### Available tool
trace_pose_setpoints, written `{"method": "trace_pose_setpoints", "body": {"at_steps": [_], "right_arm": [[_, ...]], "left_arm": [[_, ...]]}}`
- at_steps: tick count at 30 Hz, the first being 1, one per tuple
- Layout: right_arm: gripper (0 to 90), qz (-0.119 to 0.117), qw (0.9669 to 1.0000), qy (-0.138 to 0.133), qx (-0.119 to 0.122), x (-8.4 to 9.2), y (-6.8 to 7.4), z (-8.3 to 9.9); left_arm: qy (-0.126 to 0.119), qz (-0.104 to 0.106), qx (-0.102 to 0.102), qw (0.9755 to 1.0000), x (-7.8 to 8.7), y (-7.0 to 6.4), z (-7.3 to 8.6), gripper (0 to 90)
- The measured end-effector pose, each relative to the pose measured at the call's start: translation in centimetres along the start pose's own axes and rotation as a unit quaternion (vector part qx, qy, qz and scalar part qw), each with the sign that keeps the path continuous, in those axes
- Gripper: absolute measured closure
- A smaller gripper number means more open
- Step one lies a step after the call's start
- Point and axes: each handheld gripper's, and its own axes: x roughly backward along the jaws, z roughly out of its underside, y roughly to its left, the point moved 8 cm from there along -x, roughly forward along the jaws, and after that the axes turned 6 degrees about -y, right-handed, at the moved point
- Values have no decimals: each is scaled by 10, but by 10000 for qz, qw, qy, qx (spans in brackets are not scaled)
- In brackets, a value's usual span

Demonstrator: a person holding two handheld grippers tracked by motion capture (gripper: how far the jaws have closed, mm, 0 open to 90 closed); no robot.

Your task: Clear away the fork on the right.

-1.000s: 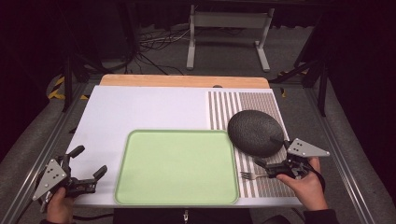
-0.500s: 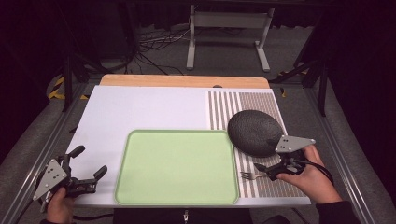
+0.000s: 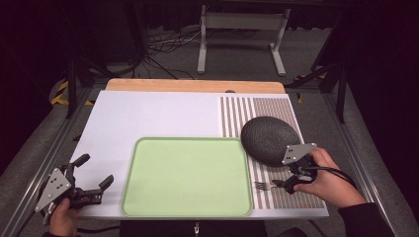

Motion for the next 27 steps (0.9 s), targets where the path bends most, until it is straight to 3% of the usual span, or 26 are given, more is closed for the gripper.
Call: {"method": "trace_pose_setpoints", "body": {"at_steps": [3,5,12,20,27], "right_arm": [[104,-47,9999,125,44,-1,0,2],[105,-105,9993,347,114,-5,0,5],[110,-235,9976,616,229,-7,0,8],[129,-313,9932,1010,476,-9,0,16],[137,-486,9901,1215,509,-12,3,21]], "left_arm": [[3,-1,-3,10000,0,0,0,0],[-9,-2,-1,10000,0,0,0,0],[13,-20,10,10000,0,1,1,0],[23,-9,5,10000,0,0,1,0],[27,-9,3,10000,0,1,1,0]]}}
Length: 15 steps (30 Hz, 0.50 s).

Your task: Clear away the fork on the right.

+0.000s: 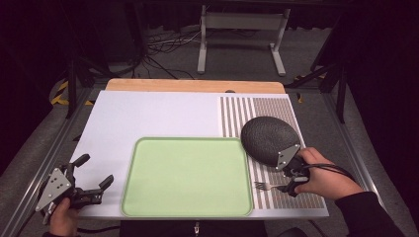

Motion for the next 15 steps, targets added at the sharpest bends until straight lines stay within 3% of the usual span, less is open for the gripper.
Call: {"method": "trace_pose_setpoints", "body": {"at_steps": [8,12,15], "right_arm": [[162,-270,9995,86,145,-4,6,-1],[165,-276,9995,95,132,-6,7,-1],[222,-347,9991,56,233,-7,7,-3]], "left_arm": [[16,0,3,10000,0,0,0,0],[8,-1,6,10000,0,0,0,0],[33,37,3,10000,-1,-1,1,0]]}}
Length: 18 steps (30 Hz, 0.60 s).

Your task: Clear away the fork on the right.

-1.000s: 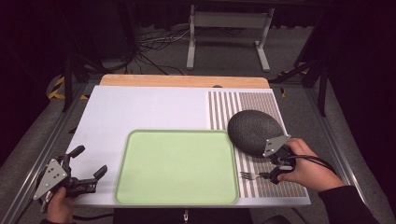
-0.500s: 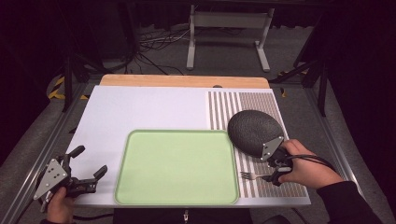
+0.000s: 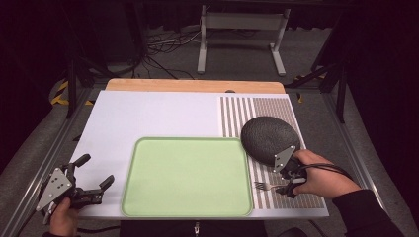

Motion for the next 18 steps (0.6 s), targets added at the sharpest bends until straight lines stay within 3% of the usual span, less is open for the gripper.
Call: {"method": "trace_pose_setpoints", "body": {"at_steps": [3,8,15,18], "right_arm": [[305,-157,9998,116,-6,-1,3,2],[461,-383,9978,540,-8,-2,8,8],[567,-584,9937,917,281,-4,8,12],[596,-523,9928,987,433,-6,4,12]], "left_arm": [[-2,-4,6,10000,0,0,0,0],[-1,-5,5,10000,0,0,0,0],[-19,-14,13,10000,0,0,0,0],[1,3,2,10000,0,0,0,0]]}}
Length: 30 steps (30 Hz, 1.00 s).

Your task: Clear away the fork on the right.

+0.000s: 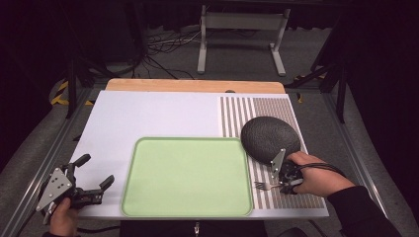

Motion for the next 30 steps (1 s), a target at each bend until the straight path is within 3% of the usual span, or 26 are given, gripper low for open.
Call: {"method": "trace_pose_setpoints", "body": {"at_steps": [12,20,29,30], "right_arm": [[833,-136,9977,322,583,-5,-3,-3],[845,-115,9959,344,830,-6,-1,-3],[847,-93,9948,391,932,-5,0,-4],[848,16,9944,358,999,-5,-1,-4]], "left_arm": [[-4,-1,-2,10000,0,0,0,0],[-2,4,-13,10000,0,0,0,0],[-12,-7,3,10000,0,0,0,0],[-14,-10,5,10000,0,0,0,0]]}}
